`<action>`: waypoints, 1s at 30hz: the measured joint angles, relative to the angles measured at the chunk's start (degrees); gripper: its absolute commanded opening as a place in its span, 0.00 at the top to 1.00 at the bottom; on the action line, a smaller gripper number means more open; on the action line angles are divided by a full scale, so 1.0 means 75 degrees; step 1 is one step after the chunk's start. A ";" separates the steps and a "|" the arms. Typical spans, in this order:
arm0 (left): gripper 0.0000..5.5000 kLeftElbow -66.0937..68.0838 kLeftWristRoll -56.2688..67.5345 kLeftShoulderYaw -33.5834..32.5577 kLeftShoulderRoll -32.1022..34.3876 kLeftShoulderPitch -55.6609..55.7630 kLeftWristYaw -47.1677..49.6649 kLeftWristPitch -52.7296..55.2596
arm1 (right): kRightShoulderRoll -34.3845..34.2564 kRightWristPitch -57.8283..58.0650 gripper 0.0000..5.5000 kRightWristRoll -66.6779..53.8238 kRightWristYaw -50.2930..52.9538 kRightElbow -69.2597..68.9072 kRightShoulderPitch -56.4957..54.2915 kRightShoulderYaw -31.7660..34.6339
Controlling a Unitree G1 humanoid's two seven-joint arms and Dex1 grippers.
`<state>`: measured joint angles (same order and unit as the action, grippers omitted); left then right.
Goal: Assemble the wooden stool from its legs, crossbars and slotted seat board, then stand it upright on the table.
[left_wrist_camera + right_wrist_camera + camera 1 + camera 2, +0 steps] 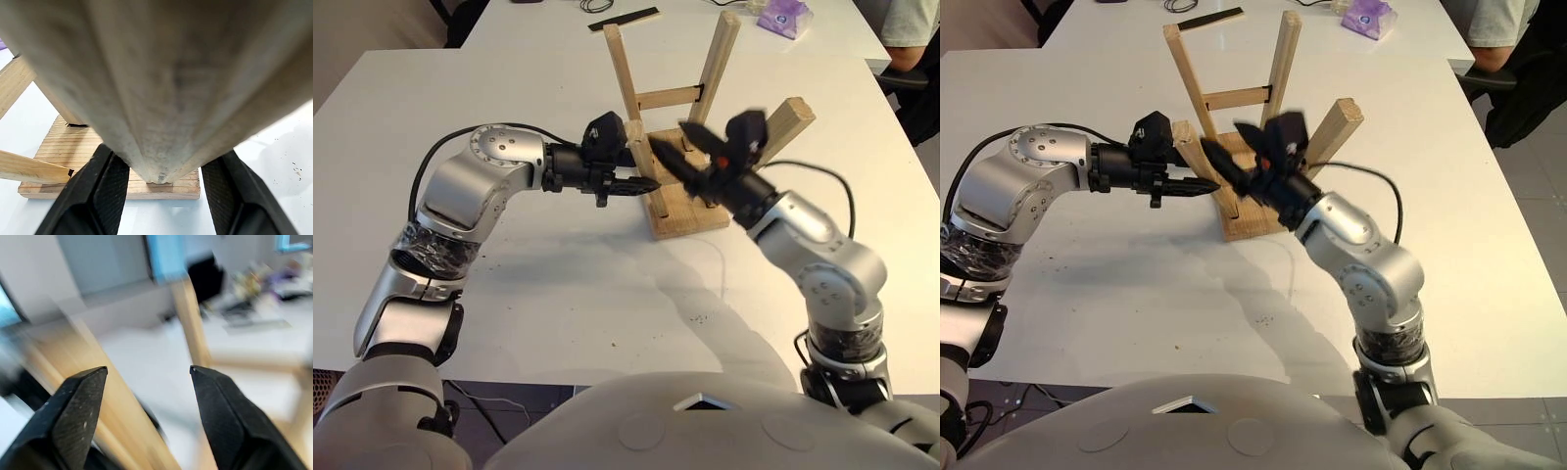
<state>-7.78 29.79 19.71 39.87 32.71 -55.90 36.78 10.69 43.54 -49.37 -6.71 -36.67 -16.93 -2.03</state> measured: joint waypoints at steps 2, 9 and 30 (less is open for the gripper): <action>0.62 -0.0012 0.0000 -0.0001 0.0000 -0.0011 0.0011 0.0000 | -0.0044 -0.0050 0.43 -0.1073 0.0326 -0.0095 -0.0800 0.0814; 0.62 -0.0122 0.0012 -0.0044 0.0018 -0.0052 0.0074 -0.0012 | 0.2366 -0.1297 0.43 0.0269 0.0586 0.2499 -0.2587 0.2839; 0.62 -0.0164 0.0024 -0.0184 0.0085 -0.0080 0.0054 0.0134 | 0.2009 -0.2618 0.27 0.4818 -0.0202 0.2838 -0.0393 0.0044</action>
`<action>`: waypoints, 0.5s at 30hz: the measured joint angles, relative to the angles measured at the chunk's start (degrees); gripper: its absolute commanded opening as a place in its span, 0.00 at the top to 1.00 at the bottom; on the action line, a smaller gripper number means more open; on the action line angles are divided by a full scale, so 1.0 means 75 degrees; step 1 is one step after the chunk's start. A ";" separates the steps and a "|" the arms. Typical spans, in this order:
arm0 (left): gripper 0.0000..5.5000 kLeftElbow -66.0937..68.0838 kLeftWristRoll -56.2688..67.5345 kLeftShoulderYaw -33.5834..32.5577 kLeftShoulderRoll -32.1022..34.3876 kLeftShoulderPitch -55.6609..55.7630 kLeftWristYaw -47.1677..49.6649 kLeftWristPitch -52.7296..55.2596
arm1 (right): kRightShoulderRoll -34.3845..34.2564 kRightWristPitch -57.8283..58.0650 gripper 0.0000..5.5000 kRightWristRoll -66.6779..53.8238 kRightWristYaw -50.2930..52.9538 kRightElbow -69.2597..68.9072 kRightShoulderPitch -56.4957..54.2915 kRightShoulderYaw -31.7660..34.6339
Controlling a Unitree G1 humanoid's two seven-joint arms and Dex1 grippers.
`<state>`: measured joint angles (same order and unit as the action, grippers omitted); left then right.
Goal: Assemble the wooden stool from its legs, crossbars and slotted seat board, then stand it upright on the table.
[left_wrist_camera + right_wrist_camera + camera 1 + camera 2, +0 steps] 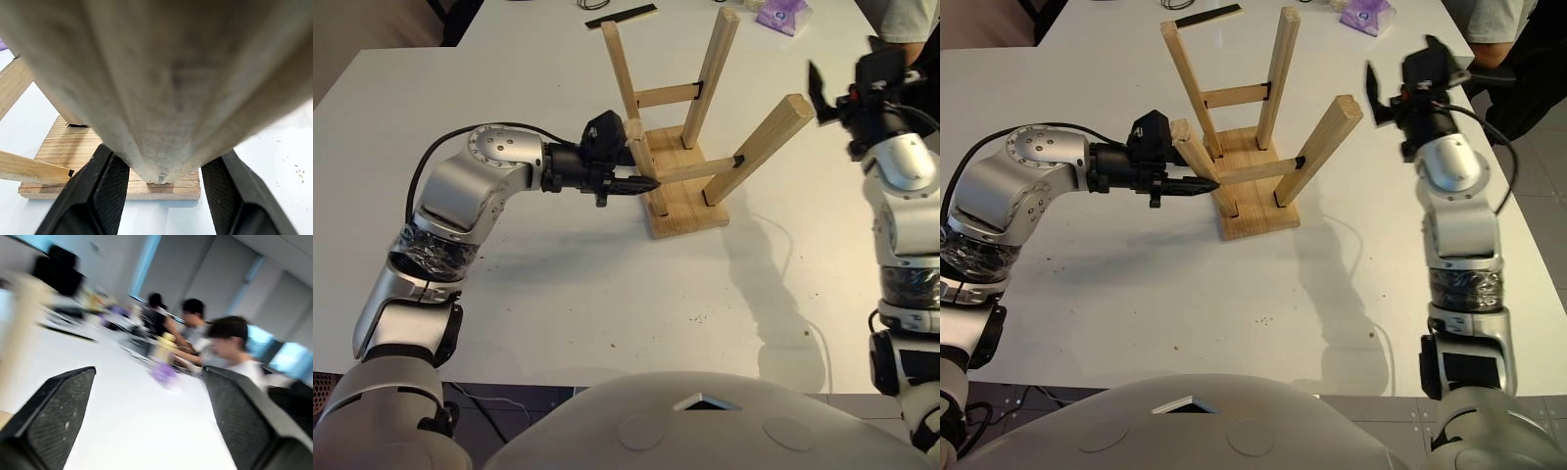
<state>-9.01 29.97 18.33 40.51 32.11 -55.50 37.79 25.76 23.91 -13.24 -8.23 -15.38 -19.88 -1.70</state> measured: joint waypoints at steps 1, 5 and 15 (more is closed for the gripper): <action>0.62 -0.0002 0.0059 -0.0098 0.0126 -0.0020 -0.0074 -0.0001 | -0.0220 0.0569 0.27 -0.0237 0.0172 -0.0293 -0.0004 -0.0023; 0.62 -0.0014 0.0115 -0.0310 0.0412 -0.0049 -0.0291 0.0085 | -0.1319 0.2013 0.27 -0.0735 0.1234 -0.0834 -0.0032 0.0184; 0.62 -0.0214 -0.0097 -0.0095 -0.0045 -0.0049 0.0174 0.0310 | 0.0460 0.0951 0.27 0.0481 0.0478 0.1794 -0.0172 0.1028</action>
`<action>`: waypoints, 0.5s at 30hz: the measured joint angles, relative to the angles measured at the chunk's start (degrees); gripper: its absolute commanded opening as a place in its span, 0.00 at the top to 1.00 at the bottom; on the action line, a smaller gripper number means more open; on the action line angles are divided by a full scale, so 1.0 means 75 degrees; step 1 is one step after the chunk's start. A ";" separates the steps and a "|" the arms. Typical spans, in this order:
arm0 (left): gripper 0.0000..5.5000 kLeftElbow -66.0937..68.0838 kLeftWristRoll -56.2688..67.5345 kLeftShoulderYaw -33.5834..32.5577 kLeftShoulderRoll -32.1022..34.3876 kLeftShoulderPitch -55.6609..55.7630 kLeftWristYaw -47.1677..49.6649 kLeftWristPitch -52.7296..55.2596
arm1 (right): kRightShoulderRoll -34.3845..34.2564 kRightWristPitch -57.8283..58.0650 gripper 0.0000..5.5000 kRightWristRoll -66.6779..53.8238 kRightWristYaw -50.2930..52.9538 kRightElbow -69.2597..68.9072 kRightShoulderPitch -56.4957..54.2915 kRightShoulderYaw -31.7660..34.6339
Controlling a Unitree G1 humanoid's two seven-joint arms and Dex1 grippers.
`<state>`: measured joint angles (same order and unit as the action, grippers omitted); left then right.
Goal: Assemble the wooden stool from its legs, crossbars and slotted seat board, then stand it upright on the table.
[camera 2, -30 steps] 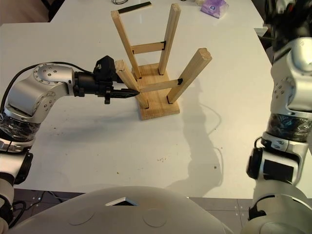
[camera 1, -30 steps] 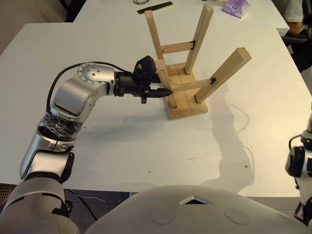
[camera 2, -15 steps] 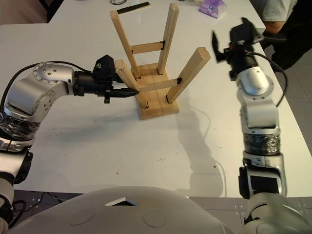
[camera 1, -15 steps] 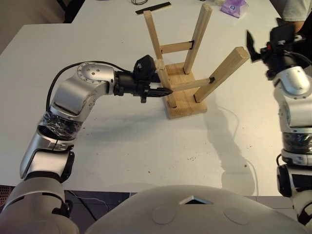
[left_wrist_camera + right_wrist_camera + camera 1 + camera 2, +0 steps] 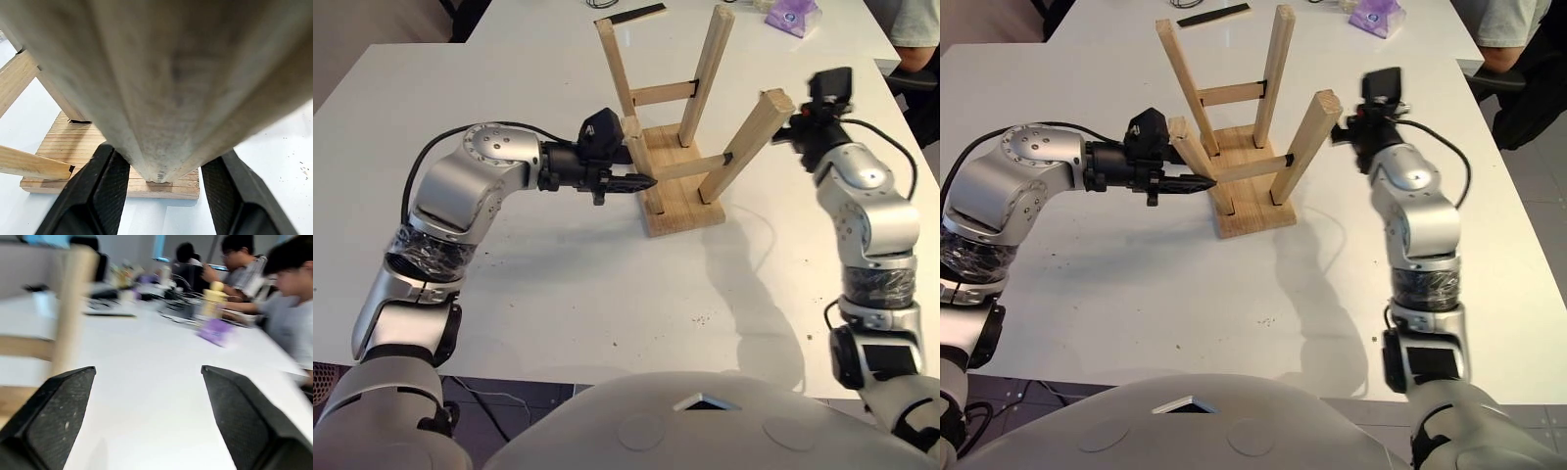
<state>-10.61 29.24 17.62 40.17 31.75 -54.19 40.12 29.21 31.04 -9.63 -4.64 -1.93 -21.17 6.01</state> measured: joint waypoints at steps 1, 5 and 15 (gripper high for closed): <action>0.62 -0.0017 0.0007 -0.0037 0.0028 -0.0041 0.0010 -0.0001 | 0.0461 -0.0338 0.27 0.0339 0.0062 0.0469 0.0019 0.0244; 0.62 -0.0023 0.0045 -0.0186 0.0133 -0.0175 0.0044 0.0001 | 0.0932 -0.1103 0.27 0.1127 0.0026 0.0785 0.0009 0.0157; 0.62 -0.0159 0.0104 -0.0499 0.0292 -0.0249 -0.0235 -0.0036 | -0.1475 0.1553 0.27 -0.2645 -0.0008 -0.1822 0.0254 -0.0564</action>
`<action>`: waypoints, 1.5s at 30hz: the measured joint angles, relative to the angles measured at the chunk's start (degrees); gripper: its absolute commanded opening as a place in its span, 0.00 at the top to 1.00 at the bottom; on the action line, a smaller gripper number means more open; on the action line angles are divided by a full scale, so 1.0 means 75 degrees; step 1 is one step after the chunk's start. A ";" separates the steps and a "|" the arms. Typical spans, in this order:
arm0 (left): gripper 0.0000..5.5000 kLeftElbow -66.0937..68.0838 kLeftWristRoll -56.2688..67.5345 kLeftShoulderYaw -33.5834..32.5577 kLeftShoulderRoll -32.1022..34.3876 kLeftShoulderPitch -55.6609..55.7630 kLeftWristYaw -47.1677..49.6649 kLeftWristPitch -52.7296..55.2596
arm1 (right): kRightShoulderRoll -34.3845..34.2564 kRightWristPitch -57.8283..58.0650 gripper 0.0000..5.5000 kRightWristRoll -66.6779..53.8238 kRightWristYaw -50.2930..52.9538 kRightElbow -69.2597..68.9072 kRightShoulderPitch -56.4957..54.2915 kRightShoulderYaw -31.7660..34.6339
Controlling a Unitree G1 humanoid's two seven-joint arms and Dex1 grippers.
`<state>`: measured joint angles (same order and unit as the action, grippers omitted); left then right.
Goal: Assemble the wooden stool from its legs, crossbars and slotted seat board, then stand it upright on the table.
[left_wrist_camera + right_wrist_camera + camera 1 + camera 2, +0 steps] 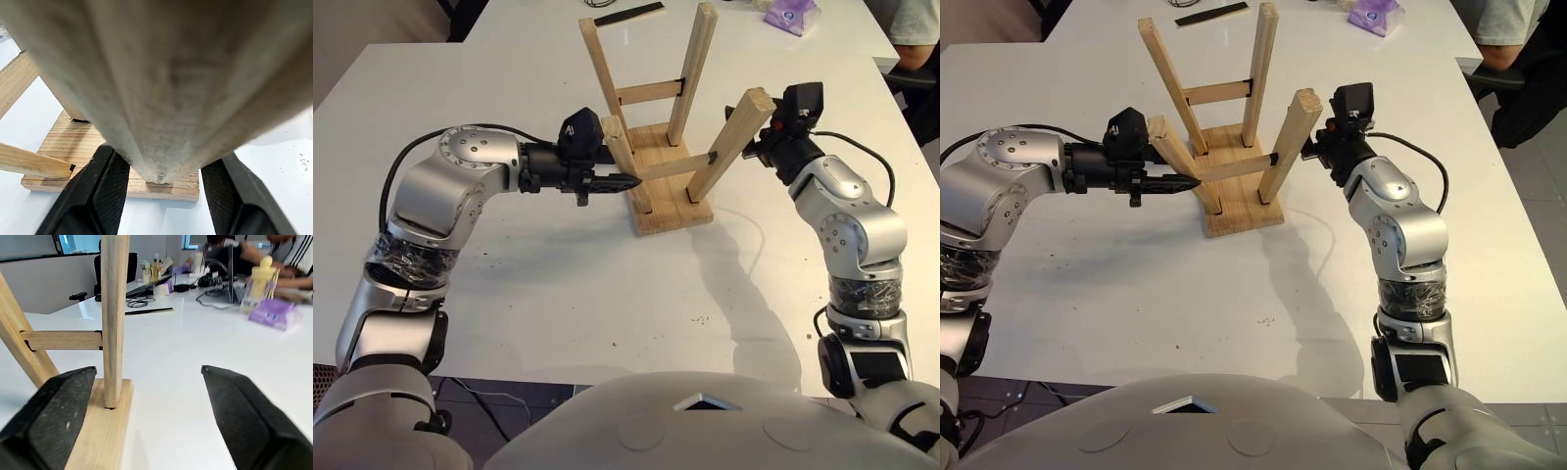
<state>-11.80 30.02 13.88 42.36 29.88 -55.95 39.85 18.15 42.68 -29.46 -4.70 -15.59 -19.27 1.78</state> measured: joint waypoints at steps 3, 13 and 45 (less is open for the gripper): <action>0.62 -0.0596 0.0156 -0.0160 -0.0207 -0.0198 0.0457 0.0666 | 0.0225 0.0687 0.27 -0.0221 0.0016 -0.0346 -0.0005 0.0193; 0.30 -0.1695 -0.0641 0.0347 -0.1228 -0.2141 0.2128 0.0328 | 0.1527 -0.1685 0.27 0.2289 -0.1697 0.0747 0.0072 -0.1300; 0.30 -0.0466 -0.2024 0.1949 -0.3438 -0.2360 0.1834 -0.1995 | 0.4505 -0.3402 0.27 0.4185 -0.6318 0.0948 0.1580 -0.2647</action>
<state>-15.30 14.84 28.50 16.57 12.18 -42.20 24.88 51.94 17.17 1.92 -52.08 -8.48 -7.41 -18.07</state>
